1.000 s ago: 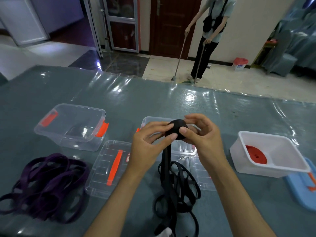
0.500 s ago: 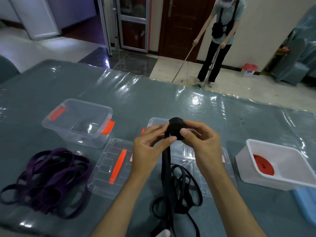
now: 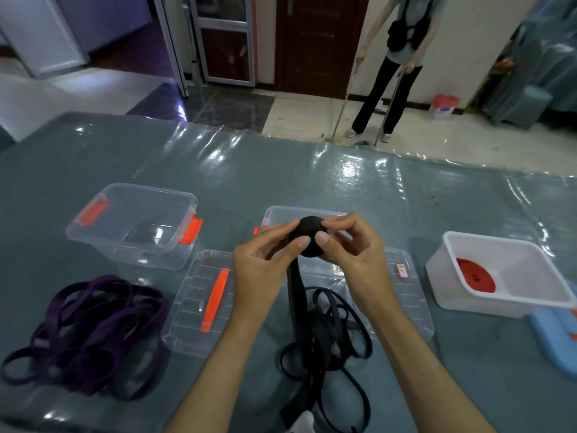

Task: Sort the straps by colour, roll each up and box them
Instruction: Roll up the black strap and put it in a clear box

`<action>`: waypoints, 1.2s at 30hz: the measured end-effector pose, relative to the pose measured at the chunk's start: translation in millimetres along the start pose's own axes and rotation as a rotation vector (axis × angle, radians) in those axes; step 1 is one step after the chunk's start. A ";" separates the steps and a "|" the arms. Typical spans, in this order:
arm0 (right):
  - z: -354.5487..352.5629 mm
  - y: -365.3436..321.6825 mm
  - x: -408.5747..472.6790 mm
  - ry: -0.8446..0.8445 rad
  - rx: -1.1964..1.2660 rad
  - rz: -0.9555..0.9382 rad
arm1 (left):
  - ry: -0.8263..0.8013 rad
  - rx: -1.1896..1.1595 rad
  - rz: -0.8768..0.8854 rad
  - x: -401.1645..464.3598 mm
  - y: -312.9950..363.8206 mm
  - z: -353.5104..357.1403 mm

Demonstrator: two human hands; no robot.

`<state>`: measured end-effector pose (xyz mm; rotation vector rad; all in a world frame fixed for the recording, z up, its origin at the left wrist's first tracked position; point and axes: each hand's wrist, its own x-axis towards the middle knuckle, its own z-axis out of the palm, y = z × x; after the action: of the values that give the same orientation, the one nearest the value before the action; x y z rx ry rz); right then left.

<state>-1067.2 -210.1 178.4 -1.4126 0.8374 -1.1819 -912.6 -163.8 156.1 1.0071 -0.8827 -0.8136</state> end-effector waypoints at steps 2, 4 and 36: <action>-6.8 -1.3 1.0 -0.041 -0.098 -0.003 | -0.034 0.048 0.014 -0.5 -2.1 -4.6; -11.7 -5.9 4.3 -0.079 -0.176 -0.038 | -0.035 0.077 0.034 -5.2 -5.8 -3.5; -21.9 -22.9 0.4 -0.095 0.113 -0.050 | -0.232 -0.051 0.060 0.3 13.7 -8.5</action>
<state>-1090.6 -212.2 199.6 -1.3928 0.6627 -1.1722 -902.7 -156.7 166.7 0.8483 -1.0797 -0.9101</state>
